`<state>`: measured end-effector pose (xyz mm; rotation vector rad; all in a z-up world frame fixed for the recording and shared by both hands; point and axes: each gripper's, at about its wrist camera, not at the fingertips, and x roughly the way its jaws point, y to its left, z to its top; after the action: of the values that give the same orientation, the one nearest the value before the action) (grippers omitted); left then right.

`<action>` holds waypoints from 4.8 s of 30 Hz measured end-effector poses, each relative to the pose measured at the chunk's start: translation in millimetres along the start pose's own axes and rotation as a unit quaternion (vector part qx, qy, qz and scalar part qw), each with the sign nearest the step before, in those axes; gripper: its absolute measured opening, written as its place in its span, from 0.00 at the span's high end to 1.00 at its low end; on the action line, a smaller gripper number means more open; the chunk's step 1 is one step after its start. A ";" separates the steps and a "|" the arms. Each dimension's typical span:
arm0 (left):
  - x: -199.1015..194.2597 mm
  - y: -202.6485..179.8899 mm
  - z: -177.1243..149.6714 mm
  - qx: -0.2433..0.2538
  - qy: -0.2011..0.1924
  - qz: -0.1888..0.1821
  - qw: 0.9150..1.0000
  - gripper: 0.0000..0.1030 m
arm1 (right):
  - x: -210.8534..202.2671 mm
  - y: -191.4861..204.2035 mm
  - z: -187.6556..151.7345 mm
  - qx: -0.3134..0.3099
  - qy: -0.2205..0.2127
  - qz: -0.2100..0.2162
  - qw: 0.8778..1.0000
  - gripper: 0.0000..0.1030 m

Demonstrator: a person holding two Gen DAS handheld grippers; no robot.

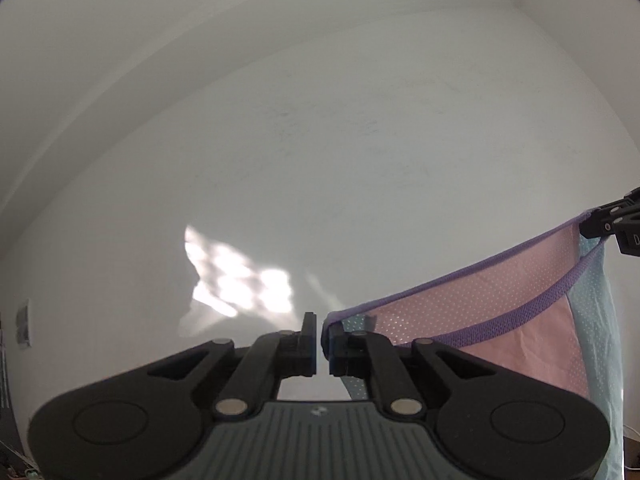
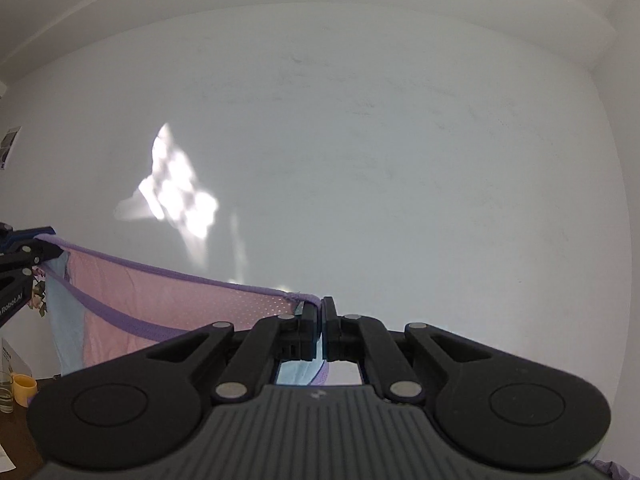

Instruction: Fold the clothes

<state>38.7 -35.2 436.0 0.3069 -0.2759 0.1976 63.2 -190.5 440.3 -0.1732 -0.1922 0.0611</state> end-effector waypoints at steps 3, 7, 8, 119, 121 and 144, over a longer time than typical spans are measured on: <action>-1.4 10.4 3.8 0.013 0.012 0.012 1.000 0.93 | 4.1 8.4 1.5 0.010 0.010 0.019 1.000 0.99; -4.2 23.7 -1.1 0.019 0.026 0.027 0.999 0.93 | 9.7 22.7 -0.7 0.017 0.022 0.045 0.999 0.99; -4.6 26.7 -2.8 0.020 0.029 0.031 0.999 0.93 | 11.4 27.5 -1.1 0.014 0.024 0.049 0.998 0.99; -19.5 9.4 -415.1 -0.069 0.455 -0.184 0.869 0.43 | -75.8 57.6 -409.3 0.082 0.439 0.152 0.882 0.51; 11.4 25.0 -430.6 -0.057 0.458 -0.166 0.871 0.53 | -76.7 67.8 -411.2 0.082 0.443 0.141 0.882 0.49; 175.3 10.8 -524.2 0.020 0.467 -0.234 0.852 0.92 | -71.2 87.9 -424.9 0.102 0.460 0.050 0.881 0.42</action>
<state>325.6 170.4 10.5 0.2779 0.7749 -0.1457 72.6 -179.8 0.8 0.0123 0.7768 0.0955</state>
